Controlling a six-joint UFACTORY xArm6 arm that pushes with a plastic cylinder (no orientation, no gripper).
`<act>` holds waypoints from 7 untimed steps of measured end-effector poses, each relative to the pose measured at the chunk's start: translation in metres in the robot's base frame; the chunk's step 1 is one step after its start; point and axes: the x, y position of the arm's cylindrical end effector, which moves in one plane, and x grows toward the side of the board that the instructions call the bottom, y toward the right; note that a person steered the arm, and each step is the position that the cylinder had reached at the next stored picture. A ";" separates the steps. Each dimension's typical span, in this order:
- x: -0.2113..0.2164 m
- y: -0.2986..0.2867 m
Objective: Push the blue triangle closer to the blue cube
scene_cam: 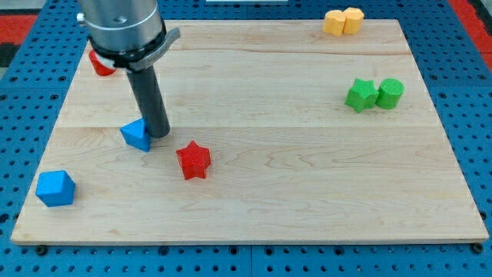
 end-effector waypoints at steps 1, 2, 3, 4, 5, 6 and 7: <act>0.001 0.000; 0.012 -0.030; 0.045 -0.082; 0.061 -0.101; 0.041 -0.085; 0.003 -0.052; -0.019 -0.031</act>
